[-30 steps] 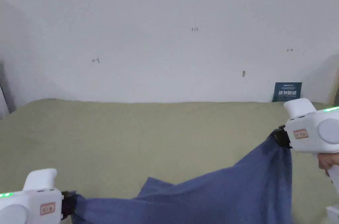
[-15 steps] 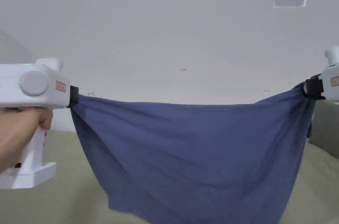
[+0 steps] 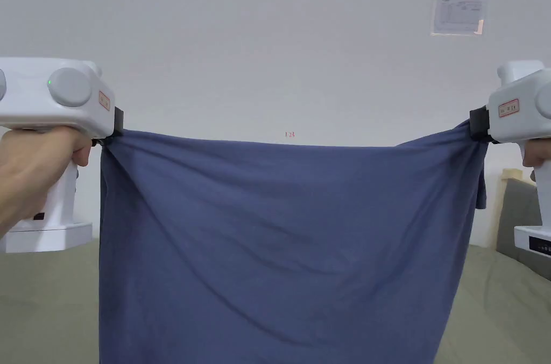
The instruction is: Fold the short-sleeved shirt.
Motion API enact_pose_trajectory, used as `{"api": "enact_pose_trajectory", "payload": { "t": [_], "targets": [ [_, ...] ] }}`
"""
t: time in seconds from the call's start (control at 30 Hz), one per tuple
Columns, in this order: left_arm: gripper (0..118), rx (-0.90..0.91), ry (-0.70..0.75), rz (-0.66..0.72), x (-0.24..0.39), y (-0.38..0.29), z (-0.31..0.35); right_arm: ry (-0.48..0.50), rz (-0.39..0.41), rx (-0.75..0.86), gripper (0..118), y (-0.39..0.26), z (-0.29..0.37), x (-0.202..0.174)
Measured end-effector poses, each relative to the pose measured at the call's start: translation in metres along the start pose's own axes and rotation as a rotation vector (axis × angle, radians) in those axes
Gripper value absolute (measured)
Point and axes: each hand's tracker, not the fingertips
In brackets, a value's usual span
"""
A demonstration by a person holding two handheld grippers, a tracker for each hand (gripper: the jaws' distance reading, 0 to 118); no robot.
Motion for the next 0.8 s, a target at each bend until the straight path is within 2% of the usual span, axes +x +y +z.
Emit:
{"api": "enact_pose_trajectory", "payload": {
  "t": [0.2,0.5,0.67,0.8],
  "targets": [
    [1,-0.001,0.020,0.015,0.007,0.018,-0.038,-0.009,-0.014,-0.004,4,0.023,-0.047,-0.008],
    [1,0.015,0.056,-0.055,0.032,0.058,-0.106,-0.035,0.011,0.010,4,0.060,-0.122,-0.018],
    [1,0.020,0.046,-0.030,0.044,0.081,-0.152,-0.069,-0.033,0.013,4,0.071,-0.174,-0.019],
    [1,0.017,0.071,-0.040,0.056,0.088,-0.185,-0.073,-0.026,0.010,4,0.078,-0.210,-0.026]
  ]
}}
